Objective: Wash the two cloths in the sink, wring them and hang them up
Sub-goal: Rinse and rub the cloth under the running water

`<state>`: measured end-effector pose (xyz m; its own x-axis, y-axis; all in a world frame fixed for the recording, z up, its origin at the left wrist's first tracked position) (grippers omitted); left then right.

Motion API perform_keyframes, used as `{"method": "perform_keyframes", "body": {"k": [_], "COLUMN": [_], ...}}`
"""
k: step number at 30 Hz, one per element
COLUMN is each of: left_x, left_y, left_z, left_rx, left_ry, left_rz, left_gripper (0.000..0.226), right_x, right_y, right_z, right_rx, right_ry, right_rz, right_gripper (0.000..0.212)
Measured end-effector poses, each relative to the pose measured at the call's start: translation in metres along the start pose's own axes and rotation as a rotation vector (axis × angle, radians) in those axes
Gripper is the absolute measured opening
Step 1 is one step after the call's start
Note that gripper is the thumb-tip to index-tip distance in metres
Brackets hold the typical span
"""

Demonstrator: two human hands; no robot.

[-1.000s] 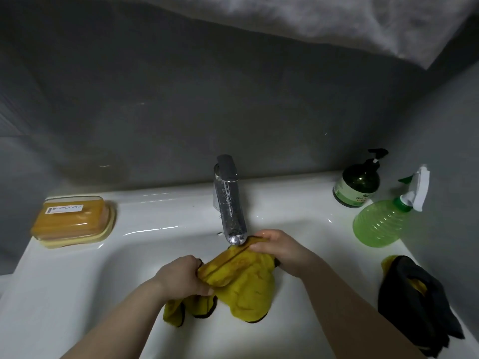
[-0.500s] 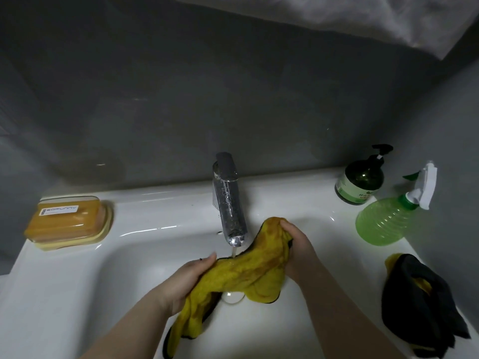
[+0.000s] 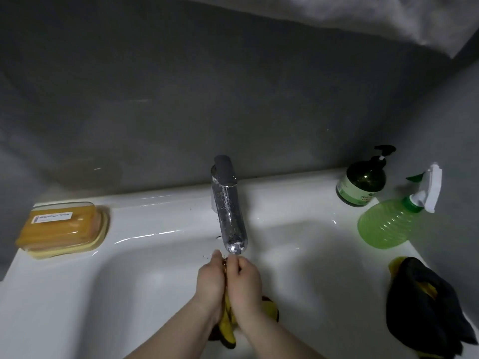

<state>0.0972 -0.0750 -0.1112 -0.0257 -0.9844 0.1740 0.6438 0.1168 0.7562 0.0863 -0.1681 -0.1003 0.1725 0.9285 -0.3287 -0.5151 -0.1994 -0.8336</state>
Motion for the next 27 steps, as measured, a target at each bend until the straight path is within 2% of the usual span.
{"method": "perform_keyframes", "body": {"k": [3,7,10,15,18,23,27], "left_x": [0.011,-0.005,0.006,-0.001,0.01,-0.006,0.021], "left_y": [0.0,0.014,0.002,0.012,0.004,0.017,0.002], "left_z": [0.002,-0.007,-0.006,-0.013,-0.007,-0.011,0.002], "left_rx": [-0.013,-0.004,-0.022,0.022,-0.045,0.016,-0.034], "left_ry": [-0.057,-0.016,-0.037,0.011,-0.022,0.028,-0.192], "left_rz": [-0.154,0.027,-0.053,-0.051,-0.012,-0.074,-0.095], "left_gripper": [0.045,0.041,0.04,0.029,0.035,0.028,0.036], "right_x": [-0.016,0.011,-0.01,0.003,-0.021,0.011,-0.034], "right_y": [0.0,-0.012,-0.007,-0.012,-0.01,-0.013,-0.001], "right_z": [-0.015,-0.005,-0.014,0.0,-0.013,-0.001,-0.034], "right_rx": [0.046,0.02,0.052,-0.025,0.016,-0.052,0.047], "right_ry": [0.025,-0.061,0.034,0.0,0.102,-0.016,0.086], "right_rz": [-0.118,-0.139,-0.203,-0.057,-0.062,-0.037,-0.124], "right_gripper": [0.046,0.035,0.042,0.031,0.031,0.036,0.036]}}
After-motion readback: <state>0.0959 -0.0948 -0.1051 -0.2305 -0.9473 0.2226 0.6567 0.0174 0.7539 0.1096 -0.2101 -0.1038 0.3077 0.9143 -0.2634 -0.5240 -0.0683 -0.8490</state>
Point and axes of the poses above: each hand's wrist, its own z-axis away from the middle knuckle, its own x-axis out of the palm, y = z × x, the point moved 9 cm from there along -z, towards the middle knuckle, and after that the axes turned 10 degrees about -y, right-handed, at the moved point
